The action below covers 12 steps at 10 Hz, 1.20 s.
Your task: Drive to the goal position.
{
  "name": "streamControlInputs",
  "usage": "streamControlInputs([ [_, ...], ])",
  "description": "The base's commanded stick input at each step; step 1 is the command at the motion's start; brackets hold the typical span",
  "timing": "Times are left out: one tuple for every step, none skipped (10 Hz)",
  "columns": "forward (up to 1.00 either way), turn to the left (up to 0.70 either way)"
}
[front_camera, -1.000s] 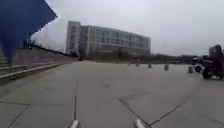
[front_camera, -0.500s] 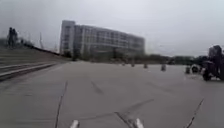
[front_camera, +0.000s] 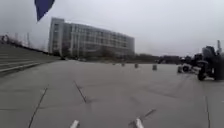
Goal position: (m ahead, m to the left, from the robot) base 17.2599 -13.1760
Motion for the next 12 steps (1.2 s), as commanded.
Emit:
streamControlInputs([
  [0.85,0.00],
  [0.85,0.00],
  [0.87,0.00],
  [1.00,0.00],
  [1.00,0.00],
  [1.00,0.00],
  [1.00,-0.30],
  [1.00,-0.39],
  [1.00,-0.39],
  [1.00,-0.39],
  [1.00,-0.39],
  [0.99,-0.38],
])
